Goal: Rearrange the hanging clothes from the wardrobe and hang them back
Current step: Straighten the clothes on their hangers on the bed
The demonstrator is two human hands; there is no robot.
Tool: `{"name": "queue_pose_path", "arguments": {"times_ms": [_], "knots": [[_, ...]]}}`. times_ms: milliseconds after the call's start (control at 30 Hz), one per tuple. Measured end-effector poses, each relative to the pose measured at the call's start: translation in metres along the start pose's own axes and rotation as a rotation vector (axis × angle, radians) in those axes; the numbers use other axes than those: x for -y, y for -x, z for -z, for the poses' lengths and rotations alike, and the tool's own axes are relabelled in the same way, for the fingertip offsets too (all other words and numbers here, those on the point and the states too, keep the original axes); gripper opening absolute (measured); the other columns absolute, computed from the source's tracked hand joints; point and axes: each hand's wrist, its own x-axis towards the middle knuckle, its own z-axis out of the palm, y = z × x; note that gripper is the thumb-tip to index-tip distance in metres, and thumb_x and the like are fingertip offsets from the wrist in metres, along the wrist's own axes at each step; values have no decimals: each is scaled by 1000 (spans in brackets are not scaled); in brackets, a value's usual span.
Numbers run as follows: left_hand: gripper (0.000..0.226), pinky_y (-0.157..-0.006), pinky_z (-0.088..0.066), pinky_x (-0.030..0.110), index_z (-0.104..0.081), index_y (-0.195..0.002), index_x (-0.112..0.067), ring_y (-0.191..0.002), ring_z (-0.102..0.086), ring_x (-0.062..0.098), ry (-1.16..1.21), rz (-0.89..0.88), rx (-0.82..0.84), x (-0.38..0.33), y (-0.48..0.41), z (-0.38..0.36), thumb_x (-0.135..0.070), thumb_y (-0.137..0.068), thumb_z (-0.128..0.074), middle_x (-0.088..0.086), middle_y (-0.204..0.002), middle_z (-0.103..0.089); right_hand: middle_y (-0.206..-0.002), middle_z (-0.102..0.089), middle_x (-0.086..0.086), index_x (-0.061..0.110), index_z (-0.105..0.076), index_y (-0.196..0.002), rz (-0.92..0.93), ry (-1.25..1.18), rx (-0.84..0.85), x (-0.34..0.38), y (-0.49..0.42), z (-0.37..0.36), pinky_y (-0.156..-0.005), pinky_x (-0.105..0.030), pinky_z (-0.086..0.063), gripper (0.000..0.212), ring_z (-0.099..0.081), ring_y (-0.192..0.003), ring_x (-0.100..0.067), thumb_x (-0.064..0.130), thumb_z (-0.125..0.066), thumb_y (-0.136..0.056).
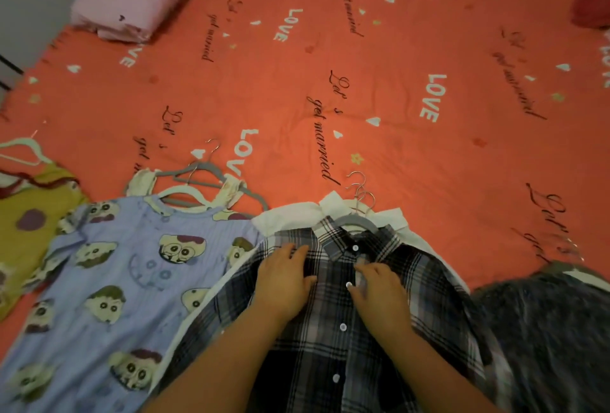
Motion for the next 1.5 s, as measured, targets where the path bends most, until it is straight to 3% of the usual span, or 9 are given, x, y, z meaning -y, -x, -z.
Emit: {"name": "queue_pose_path", "arguments": {"times_ms": [233,533,667,1100,1500], "knots": [[53,-95,-34,32,-38,-138,-23,-120,-44,19,-2,-21,-140,25,55,53,-42,-90,-52,-3,-133,-47,-142,-38,1,23,-37,-141,96,65,43,51,40,33,-109,-34,-31,50,-36,-130,-19,40,-49,-95],[47,-93,-32,32,-40,-135,-24,-118,-44,19,-3,37,-243,100,162,112,-42,-91,-48,-4,-132,-46,-139,-42,1,24,-41,-139,263,111,26,161,109,32,-106,-35,-34,50,-39,-127,-20,40,-53,-94],[50,-102,-30,33,-37,-138,-23,-124,-41,19,7,57,-271,160,216,128,-42,-93,-46,-3,-137,-43,-136,-44,-1,24,-43,-137,340,152,25,228,148,11,-102,-34,-37,49,-42,-124,-21,40,-54,-92],[44,-93,-36,37,-44,-129,-19,-114,-47,24,48,192,-360,419,376,164,-41,-91,-51,1,-126,-50,-139,-42,0,23,-41,-137,494,242,43,446,258,-124,-102,-31,-36,48,-41,-126,-18,40,-52,-94],[51,-98,-33,35,-41,-135,-23,-120,-45,19,66,290,-352,583,370,202,-42,-89,-52,-2,-131,-48,-139,-44,-1,24,-42,-138,598,257,56,615,220,-209,-101,-30,-37,46,-43,-124,-18,38,-51,-95]]}}
